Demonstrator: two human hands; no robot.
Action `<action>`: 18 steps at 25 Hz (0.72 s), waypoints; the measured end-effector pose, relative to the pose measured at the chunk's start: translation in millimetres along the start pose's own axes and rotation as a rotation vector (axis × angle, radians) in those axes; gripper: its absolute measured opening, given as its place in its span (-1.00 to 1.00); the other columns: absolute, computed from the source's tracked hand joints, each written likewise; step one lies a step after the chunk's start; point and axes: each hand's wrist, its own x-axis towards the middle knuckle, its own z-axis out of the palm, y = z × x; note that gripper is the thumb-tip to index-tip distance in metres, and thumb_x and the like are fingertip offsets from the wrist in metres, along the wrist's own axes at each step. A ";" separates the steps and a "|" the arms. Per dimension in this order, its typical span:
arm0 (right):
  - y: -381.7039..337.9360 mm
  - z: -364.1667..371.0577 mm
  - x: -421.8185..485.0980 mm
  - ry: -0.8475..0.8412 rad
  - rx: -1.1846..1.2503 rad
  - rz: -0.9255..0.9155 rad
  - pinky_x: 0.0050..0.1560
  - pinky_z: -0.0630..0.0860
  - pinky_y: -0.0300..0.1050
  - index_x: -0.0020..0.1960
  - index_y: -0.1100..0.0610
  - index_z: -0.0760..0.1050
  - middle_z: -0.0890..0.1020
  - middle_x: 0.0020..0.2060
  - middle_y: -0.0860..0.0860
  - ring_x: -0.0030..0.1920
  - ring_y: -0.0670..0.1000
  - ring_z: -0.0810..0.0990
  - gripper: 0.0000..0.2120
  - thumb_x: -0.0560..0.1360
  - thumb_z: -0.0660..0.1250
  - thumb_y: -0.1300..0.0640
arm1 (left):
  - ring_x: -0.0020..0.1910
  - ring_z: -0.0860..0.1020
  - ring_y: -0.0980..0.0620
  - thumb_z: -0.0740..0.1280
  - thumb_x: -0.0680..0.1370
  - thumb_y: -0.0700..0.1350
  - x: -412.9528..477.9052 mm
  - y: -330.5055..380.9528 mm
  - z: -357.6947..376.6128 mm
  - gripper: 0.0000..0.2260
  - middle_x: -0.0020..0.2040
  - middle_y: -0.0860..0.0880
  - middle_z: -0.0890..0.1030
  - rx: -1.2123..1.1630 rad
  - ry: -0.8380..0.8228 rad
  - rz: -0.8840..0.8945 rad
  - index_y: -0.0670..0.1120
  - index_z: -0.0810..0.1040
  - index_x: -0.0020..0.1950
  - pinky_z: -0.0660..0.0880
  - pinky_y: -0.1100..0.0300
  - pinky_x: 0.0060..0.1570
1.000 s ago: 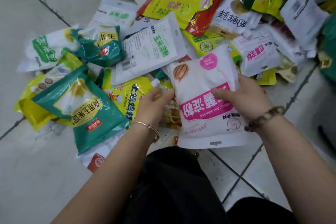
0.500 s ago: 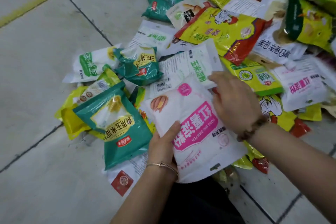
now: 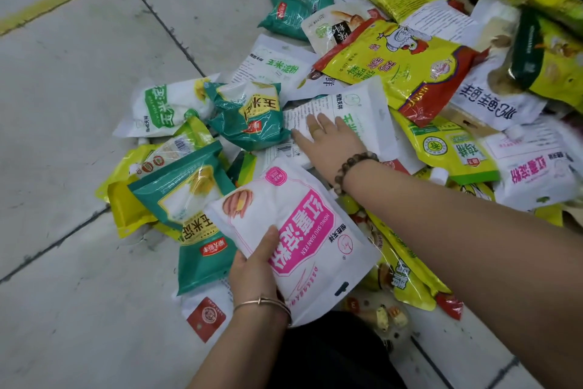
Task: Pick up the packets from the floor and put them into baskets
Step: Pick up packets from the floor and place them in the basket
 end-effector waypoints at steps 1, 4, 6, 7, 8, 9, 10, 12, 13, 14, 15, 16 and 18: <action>2.2 -3.1 1.0 0.012 0.030 0.001 0.40 0.14 0.14 0.51 0.05 -0.02 0.10 0.48 0.20 0.47 0.19 0.10 -0.43 0.55 0.09 0.21 | -0.14 0.65 -0.22 0.47 0.41 -0.11 0.2 0.9 0.4 -0.75 -0.09 -0.16 0.69 -0.006 -0.002 0.008 -0.03 0.56 0.06 0.55 -0.26 -0.06; 13.4 -16.1 -4.1 0.076 0.112 0.005 -0.11 0.39 -0.02 0.41 0.03 0.20 0.39 0.27 0.13 0.21 0.14 0.41 -0.44 0.45 0.13 0.34 | -0.21 0.67 -0.18 0.47 0.40 -0.08 -0.1 5.1 2.4 -0.69 -0.10 -0.14 0.69 -0.020 -0.017 0.039 -0.03 0.55 0.12 0.58 -0.19 -0.13; 24.2 -21.8 -17.7 0.113 0.172 0.033 -0.31 0.31 -0.10 0.38 0.00 0.25 0.46 0.15 0.10 0.03 0.13 0.51 -0.46 0.45 0.11 0.36 | -0.29 0.67 -0.13 0.45 0.41 -0.09 -2.5 8.2 4.5 -0.65 -0.10 -0.14 0.69 -0.023 -0.035 0.085 -0.05 0.54 0.18 0.60 -0.10 -0.26; 30.9 -22.3 -26.9 0.140 0.213 0.055 -0.33 0.31 -0.11 0.38 -0.02 0.26 0.48 0.16 0.09 0.00 0.13 0.54 -0.46 0.46 0.10 0.36 | -0.31 0.67 -0.11 0.44 0.42 -0.09 -4.8 10.7 6.6 -0.64 -0.11 -0.14 0.69 -0.025 -0.051 0.113 -0.06 0.53 0.21 0.60 -0.07 -0.31; 38.2 -21.6 -37.9 0.173 0.272 0.087 -0.30 0.34 -0.11 0.39 -0.03 0.28 0.50 0.19 0.08 0.01 0.14 0.56 -0.45 0.46 0.10 0.35 | -0.34 0.67 -0.09 0.42 0.43 -0.10 -7.5 13.7 9.4 -0.63 -0.14 -0.13 0.70 -0.024 -0.072 0.138 -0.07 0.52 0.23 0.60 -0.06 -0.33; 46.5 -20.9 -50.5 0.228 0.360 0.137 -0.24 0.39 -0.09 0.39 -0.05 0.32 0.52 0.23 0.08 0.04 0.15 0.58 -0.44 0.46 0.13 0.34 | -0.35 0.66 -0.08 0.41 0.44 -0.11 -10.5 16.3 13.9 -0.62 -0.16 -0.12 0.70 -0.018 -0.099 0.161 -0.08 0.51 0.25 0.61 -0.08 -0.31; 53.4 -20.5 -64.3 0.310 0.469 0.196 -0.17 0.45 -0.07 0.38 -0.05 0.36 0.53 0.24 0.07 0.06 0.16 0.58 -0.45 0.46 0.15 0.34 | -0.36 0.66 -0.07 0.40 0.44 -0.12 -13.6 19.2 18.7 -0.61 -0.18 -0.11 0.70 -0.009 -0.132 0.184 -0.09 0.50 0.27 0.61 -0.10 -0.27; 65.2 -20.2 -93.9 0.541 0.677 0.307 -0.10 0.55 0.01 0.31 -0.04 0.46 0.59 0.18 0.08 0.02 0.20 0.61 -0.47 0.43 0.19 0.35 | -0.35 0.65 -0.05 0.40 0.39 -0.12 -22.3 24.3 31.1 -0.56 -0.19 -0.09 0.69 0.016 -0.221 0.233 -0.09 0.50 0.27 0.61 -0.09 -0.23; 70.1 -18.7 -108.7 0.642 0.753 0.364 -0.11 0.57 0.07 0.28 -0.03 0.50 0.63 0.11 0.10 -0.03 0.22 0.62 -0.48 0.41 0.21 0.37 | -0.35 0.65 -0.05 0.41 0.34 -0.12 -28.1 25.8 37.7 -0.53 -0.18 -0.10 0.70 0.030 -0.273 0.254 -0.09 0.51 0.25 0.61 -0.07 -0.24; 75.7 -15.8 -123.7 0.718 0.817 0.430 -0.12 0.57 0.09 0.25 -0.02 0.52 0.66 0.05 0.11 -0.07 0.21 0.63 -0.48 0.39 0.21 0.38 | -0.34 0.65 -0.05 0.42 0.29 -0.11 -34.6 26.2 44.8 -0.51 -0.17 -0.10 0.70 0.052 -0.327 0.273 -0.09 0.52 0.22 0.61 -0.06 -0.26; 79.6 -12.5 -137.1 0.765 0.881 0.504 -0.11 0.57 0.09 0.23 -0.01 0.54 0.67 0.01 0.12 -0.08 0.20 0.63 -0.48 0.39 0.21 0.40 | -0.33 0.66 -0.06 0.44 0.24 -0.11 -41.6 26.0 51.2 -0.49 -0.15 -0.11 0.70 0.076 -0.376 0.292 -0.09 0.54 0.20 0.61 -0.05 -0.26; 83.2 -8.4 -149.8 0.787 0.948 0.581 -0.09 0.57 0.06 0.22 -0.02 0.55 0.67 -0.03 0.13 -0.08 0.17 0.63 -0.49 0.39 0.20 0.41 | -0.31 0.66 -0.06 0.48 0.21 -0.13 -48.0 25.1 56.9 -0.48 -0.12 -0.12 0.70 0.102 -0.422 0.316 -0.08 0.56 0.16 0.61 -0.04 -0.26; 90.7 -2.2 -174.2 0.835 1.037 0.715 -0.18 0.55 -0.15 0.19 -0.04 0.55 0.67 -0.17 0.07 -0.25 -0.02 0.61 -0.48 0.39 0.19 0.43 | -0.30 0.66 -0.05 0.47 0.22 -0.18 -58.1 21.2 66.9 -0.55 -0.11 -0.12 0.69 0.136 -0.508 0.367 -0.06 0.58 0.10 0.61 -0.01 -0.25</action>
